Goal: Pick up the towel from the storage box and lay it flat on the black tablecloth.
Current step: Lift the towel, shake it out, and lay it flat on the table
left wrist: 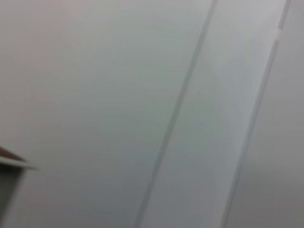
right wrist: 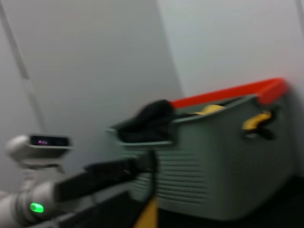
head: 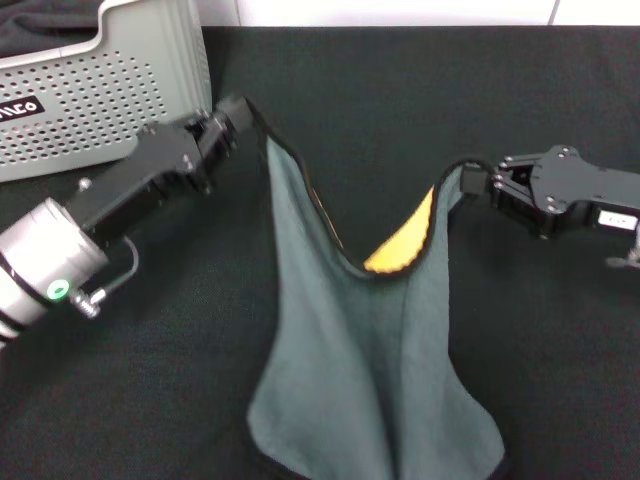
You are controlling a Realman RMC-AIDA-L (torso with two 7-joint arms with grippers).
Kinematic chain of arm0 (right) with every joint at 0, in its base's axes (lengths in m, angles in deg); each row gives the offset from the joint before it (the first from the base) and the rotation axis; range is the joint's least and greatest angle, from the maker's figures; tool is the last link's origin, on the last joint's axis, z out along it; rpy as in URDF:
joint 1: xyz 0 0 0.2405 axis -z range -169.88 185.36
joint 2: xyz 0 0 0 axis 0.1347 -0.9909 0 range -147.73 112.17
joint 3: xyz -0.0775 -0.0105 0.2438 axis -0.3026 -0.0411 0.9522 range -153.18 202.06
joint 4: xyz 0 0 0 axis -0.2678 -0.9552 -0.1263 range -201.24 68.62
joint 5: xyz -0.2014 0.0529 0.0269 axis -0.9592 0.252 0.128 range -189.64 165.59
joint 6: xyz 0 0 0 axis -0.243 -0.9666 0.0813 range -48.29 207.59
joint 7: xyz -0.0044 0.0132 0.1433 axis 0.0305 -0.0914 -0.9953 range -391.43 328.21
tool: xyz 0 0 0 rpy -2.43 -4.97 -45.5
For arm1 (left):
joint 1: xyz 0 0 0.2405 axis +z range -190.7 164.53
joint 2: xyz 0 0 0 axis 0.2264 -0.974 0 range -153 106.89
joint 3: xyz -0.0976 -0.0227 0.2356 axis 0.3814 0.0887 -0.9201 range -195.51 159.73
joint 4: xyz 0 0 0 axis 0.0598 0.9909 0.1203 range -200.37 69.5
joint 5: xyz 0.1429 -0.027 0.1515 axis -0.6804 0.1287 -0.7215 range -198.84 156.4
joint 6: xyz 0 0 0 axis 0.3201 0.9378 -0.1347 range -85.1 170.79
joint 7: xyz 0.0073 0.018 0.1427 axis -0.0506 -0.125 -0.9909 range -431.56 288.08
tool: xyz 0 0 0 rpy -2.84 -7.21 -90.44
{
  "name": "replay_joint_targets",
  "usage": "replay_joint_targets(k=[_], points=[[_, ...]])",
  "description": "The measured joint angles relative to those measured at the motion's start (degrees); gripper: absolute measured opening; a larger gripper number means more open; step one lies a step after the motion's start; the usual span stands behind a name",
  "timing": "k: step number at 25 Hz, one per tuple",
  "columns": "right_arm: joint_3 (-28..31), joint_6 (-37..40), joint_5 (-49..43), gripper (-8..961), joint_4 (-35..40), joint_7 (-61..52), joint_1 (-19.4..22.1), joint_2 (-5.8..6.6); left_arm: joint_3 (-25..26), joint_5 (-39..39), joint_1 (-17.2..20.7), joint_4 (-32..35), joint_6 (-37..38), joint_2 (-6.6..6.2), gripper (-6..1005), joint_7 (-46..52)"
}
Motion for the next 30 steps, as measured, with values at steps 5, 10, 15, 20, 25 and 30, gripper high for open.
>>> replay_joint_targets(k=[5, 10, 15, 20, 25, 30], points=[[-0.2, -7.06, -0.08, 36, -0.57, -0.15, -1.5, -0.05, 0.56, 2.73, -1.75, -1.07, -5.92, -0.14, 15, -1.69], [-0.23, -13.67, -0.36, 38, -4.54, -0.15, -5.87, 0.06, 0.41, 2.95, -3.59, -1.21, -12.3, -0.06, 15, -2.62], [-0.27, -20.92, -2.82, 39, -6.73, -0.65, -9.76, -0.19, 0.57, 2.96, -5.13, -1.19, -18.18, 0.0, 15, -4.12], [-0.32, -24.36, -4.41, 41, -8.27, -2.9, -12.37, -0.2, 0.63, 4.75, -6.01, -1.32, -22.32, 0.09, 14, -5.73], [-0.59, -27.75, -6.88, 43, -8.43, -6.22, -13.38, -0.21, 0.67, 9.04, -6.0, -1.67, -24.97, 0.28, 14, -8.43], [-1.06, -30.26, -8.23, 44, -9.45, -8.44, -14.38, -0.2, 0.65, 11.14, -5.6, -1.7, -25.98, 0.31, 14, -9.38]])
